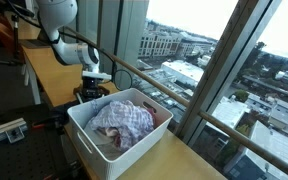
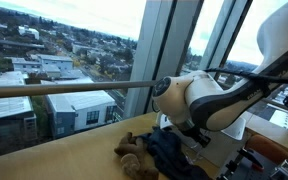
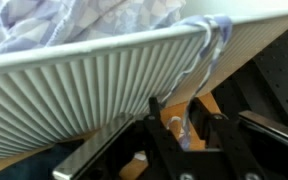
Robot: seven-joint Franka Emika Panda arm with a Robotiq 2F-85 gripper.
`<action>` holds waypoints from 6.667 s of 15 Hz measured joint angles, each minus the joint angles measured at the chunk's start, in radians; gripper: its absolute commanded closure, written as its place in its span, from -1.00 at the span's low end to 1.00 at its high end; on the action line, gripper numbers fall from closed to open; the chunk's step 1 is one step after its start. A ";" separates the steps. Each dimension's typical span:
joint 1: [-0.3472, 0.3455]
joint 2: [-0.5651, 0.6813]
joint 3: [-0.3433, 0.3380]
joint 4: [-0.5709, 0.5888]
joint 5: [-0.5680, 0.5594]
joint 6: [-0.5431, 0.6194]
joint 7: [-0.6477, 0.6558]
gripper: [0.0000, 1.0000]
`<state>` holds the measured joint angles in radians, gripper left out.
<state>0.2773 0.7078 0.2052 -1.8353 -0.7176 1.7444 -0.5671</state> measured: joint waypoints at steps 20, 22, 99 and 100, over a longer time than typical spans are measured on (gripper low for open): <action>0.008 -0.239 0.010 0.010 -0.002 -0.062 0.103 0.99; -0.002 -0.316 0.008 0.009 0.000 -0.087 0.143 0.99; 0.038 0.095 -0.065 0.040 0.312 0.591 0.661 -0.07; 0.044 0.098 -0.065 0.047 0.313 0.582 0.661 0.11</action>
<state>0.3215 0.8054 0.1402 -1.7881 -0.4050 2.3266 0.0936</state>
